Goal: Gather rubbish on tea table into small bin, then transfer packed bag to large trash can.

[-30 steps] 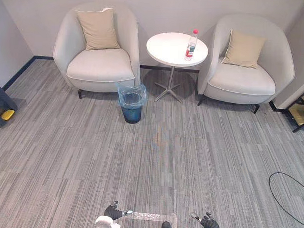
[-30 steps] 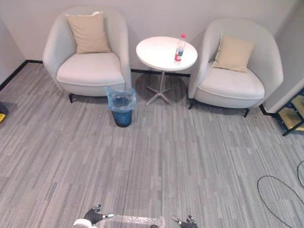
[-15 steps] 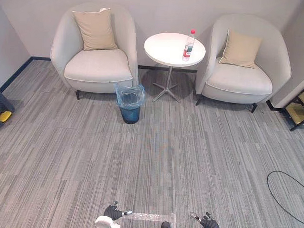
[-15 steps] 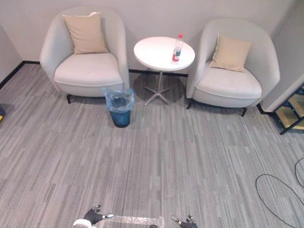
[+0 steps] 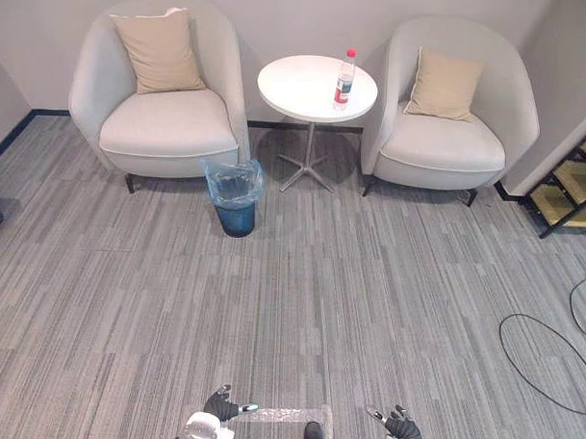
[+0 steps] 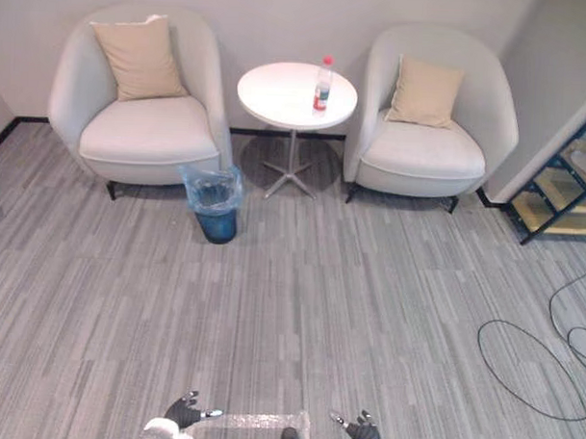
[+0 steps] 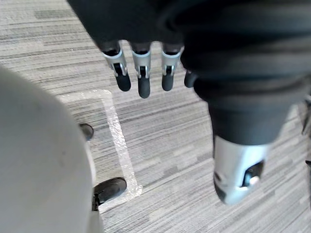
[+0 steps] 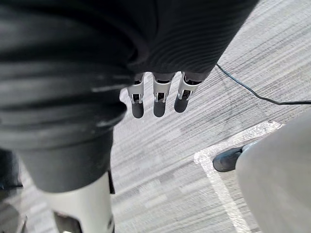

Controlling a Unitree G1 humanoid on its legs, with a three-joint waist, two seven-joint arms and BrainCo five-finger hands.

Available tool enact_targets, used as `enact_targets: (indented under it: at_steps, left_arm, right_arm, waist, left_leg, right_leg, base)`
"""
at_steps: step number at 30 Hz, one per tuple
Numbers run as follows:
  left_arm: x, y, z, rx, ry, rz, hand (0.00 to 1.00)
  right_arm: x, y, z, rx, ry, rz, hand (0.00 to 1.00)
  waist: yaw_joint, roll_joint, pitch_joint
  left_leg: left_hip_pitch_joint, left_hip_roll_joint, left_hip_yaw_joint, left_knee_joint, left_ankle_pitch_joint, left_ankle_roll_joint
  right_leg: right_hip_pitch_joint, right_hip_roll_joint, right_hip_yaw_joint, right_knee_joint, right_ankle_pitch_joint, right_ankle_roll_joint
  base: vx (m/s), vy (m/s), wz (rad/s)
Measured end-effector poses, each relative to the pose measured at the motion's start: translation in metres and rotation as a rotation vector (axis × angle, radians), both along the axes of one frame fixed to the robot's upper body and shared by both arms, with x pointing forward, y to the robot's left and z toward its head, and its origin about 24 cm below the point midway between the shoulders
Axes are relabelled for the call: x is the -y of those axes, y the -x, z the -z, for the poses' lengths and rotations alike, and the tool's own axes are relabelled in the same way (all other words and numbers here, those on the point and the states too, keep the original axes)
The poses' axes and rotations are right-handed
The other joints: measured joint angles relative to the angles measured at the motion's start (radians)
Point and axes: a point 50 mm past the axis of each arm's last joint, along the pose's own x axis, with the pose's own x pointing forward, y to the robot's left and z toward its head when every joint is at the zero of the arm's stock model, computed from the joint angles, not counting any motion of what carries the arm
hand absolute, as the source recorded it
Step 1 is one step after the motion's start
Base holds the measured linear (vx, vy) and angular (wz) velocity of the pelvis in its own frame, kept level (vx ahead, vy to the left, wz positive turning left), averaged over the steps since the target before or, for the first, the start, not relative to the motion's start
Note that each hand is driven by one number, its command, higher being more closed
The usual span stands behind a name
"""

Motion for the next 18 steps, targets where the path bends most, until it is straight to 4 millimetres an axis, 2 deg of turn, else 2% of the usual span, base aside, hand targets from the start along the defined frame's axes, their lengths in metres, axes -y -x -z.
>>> enact_targets:
  at_steps: [1, 2, 3, 4, 6, 7, 8, 10, 11, 12, 13, 14, 15, 16, 17, 18]
  left_arm:
    - [0.001, -0.002, -0.001, 0.013, 0.007, -0.008, 0.0]
    - [0.002, -0.003, -0.002, 0.019, 0.014, -0.016, 0.0]
    - [0.003, -0.004, -0.002, 0.024, 0.022, -0.03, 0.0]
    - [0.004, -0.004, -0.002, 0.024, 0.03, -0.046, 0.0]
    - [0.006, -0.007, -0.003, 0.034, 0.04, -0.059, 0.0]
    - [0.007, -0.009, -0.004, 0.046, 0.042, -0.058, 0.0]
    - [0.008, -0.009, -0.005, 0.051, 0.045, -0.058, 0.0]
    - [0.012, -0.008, -0.004, 0.053, 0.056, -0.057, 0.0]
    - [0.014, -0.008, -0.004, 0.054, 0.062, -0.059, 0.0]
    - [0.013, -0.008, -0.004, 0.055, 0.063, -0.062, 0.0]
    - [0.008, -0.007, -0.005, 0.058, 0.051, -0.067, 0.0]
    - [0.005, -0.007, -0.004, 0.055, 0.045, -0.071, 0.0]
    - [0.004, -0.006, -0.004, 0.052, 0.042, -0.07, 0.0]
    - [0.004, -0.005, -0.004, 0.049, 0.041, -0.069, 0.0]
    - [0.005, -0.003, -0.003, 0.043, 0.042, -0.067, 0.0]
    - [0.005, -0.003, -0.003, 0.039, 0.044, -0.063, 0.0]
  right_arm:
    - [0.005, -0.002, -0.001, 0.01, 0.011, 0.009, 0.0]
    - [0.008, -0.002, -0.002, 0.014, 0.017, 0.015, 0.0]
    - [0.01, -0.003, -0.003, 0.015, 0.02, 0.023, 0.0]
    - [0.013, -0.006, -0.004, 0.025, 0.023, 0.032, 0.0]
    - [0.015, -0.005, -0.004, 0.021, 0.021, 0.051, 0.0]
    - [0.014, -0.005, -0.004, 0.022, 0.018, 0.056, 0.0]
    - [0.014, -0.005, -0.003, 0.023, 0.016, 0.058, 0.0]
    - [0.014, -0.004, -0.003, 0.021, 0.016, 0.058, 0.0]
    - [0.016, 0.0, -0.003, 0.011, 0.023, 0.056, 0.0]
    - [0.016, 0.0, -0.003, 0.01, 0.024, 0.056, 0.0]
    - [0.01, 0.0, -0.002, 0.008, 0.01, 0.048, 0.0]
    - [0.005, -0.001, -0.001, 0.01, 0.0, 0.033, 0.0]
    - [0.004, 0.0, -0.001, 0.009, -0.005, 0.031, 0.0]
    - [0.003, 0.0, -0.001, 0.01, -0.01, 0.029, 0.0]
    - [0.003, -0.002, -0.001, 0.018, -0.012, 0.025, 0.0]
    - [0.002, -0.005, -0.002, 0.027, -0.015, 0.023, 0.0]
  waist:
    - [0.003, 0.023, 0.015]
    - [0.005, 0.031, 0.024]
    - [0.007, 0.042, 0.023]
    - [0.007, 0.045, 0.027]
    - [0.007, 0.044, 0.029]
    - [0.008, 0.044, 0.031]
    - [0.009, 0.044, 0.031]
    - [0.019, 0.058, 0.025]
    - [0.026, 0.068, 0.021]
    - [0.031, 0.069, 0.015]
    - [0.034, 0.036, 0.003]
    - [0.035, 0.018, -0.007]
    - [0.033, 0.007, -0.006]
    - [0.029, 0.0, -0.001]
    - [0.02, 0.0, 0.002]
    - [0.017, 0.0, 0.008]
  left_leg:
    - [-0.034, 0.024, 0.006, 0.123, 0.008, -0.011]
    - [-0.068, 0.04, 0.009, 0.207, 0.028, -0.019]
    - [-0.126, 0.04, 0.009, 0.296, 0.028, -0.003]
    - [-0.156, 0.025, 0.008, 0.302, -0.013, 0.018]
    - [-0.208, -0.006, 0.016, 0.229, -0.044, 0.03]
    - [-0.22, -0.028, 0.021, 0.118, -0.038, 0.037]
    - [-0.225, -0.054, 0.02, 0.0, -0.015, 0.049]
    - [-0.218, -0.083, 0.008, -0.222, 0.077, 0.037]
    - [-0.225, -0.089, -0.029, -0.246, 0.125, 0.091]
    - [-0.22, -0.092, -0.03, -0.22, 0.148, 0.107]
    - [-0.217, -0.1, 0.011, -0.188, 0.095, 0.114]
    - [-0.194, -0.109, 0.034, -0.192, 0.066, 0.118]
    - [-0.161, -0.113, 0.056, -0.202, 0.063, 0.131]
    - [-0.112, -0.119, 0.076, -0.212, 0.045, 0.144]
    - [-0.064, -0.122, 0.074, -0.222, 0.025, 0.152]
    - [-0.027, -0.122, 0.069, -0.228, 0.011, 0.158]
  right_leg:
    - [0.007, 0.015, 0.025, 0.033, -0.023, -0.019]
    - [0.009, 0.023, 0.044, 0.053, -0.037, -0.031]
    - [0.01, 0.02, 0.071, 0.074, -0.058, -0.044]
    - [0.011, 0.01, 0.091, 0.082, -0.07, -0.056]
    - [0.012, -0.011, 0.129, 0.08, -0.073, -0.062]
    - [0.018, -0.024, 0.154, 0.077, -0.084, -0.061]
    - [0.024, -0.035, 0.17, 0.078, -0.099, -0.054]
    - [0.028, -0.036, 0.206, 0.077, -0.13, -0.04]
    - [0.031, -0.024, 0.229, 0.092, -0.155, -0.021]
    - [0.033, -0.025, 0.25, 0.123, -0.184, -0.005]
    - [0.015, -0.036, 0.273, 0.203, -0.228, 0.029]
    - [-0.036, -0.038, 0.276, 0.326, -0.256, 0.075]
    - [-0.069, -0.035, 0.275, 0.427, -0.264, 0.109]
    - [-0.11, -0.034, 0.265, 0.572, -0.265, 0.25]
    - [-0.158, -0.03, 0.251, 0.723, -0.251, 0.34]
    - [-0.19, -0.024, 0.232, 0.827, -0.246, 0.338]
  base:
    - [0.07, -0.075, -0.59]
    - [0.12, -0.021, -0.67]
    - [0.19, 0.004, -0.64]
    - [0.2, 0.01, -0.62]
    - [0.24, 0.027, -0.51]
    - [0.33, 0.069, -0.58]
    - [0.3, 0.074, -0.57]
    - [0.35, 0.132, -0.65]
    - [0.41, 0.192, -0.77]
    - [0.47, 0.22, -0.8]
    - [0.51, 0.18, -0.8]
    - [0.52, 0.161, -0.72]
    - [0.52, 0.129, -0.62]
    - [0.51, 0.136, -0.42]
    - [0.58, 0.138, -0.29]
    - [0.46, 0.094, -0.12]
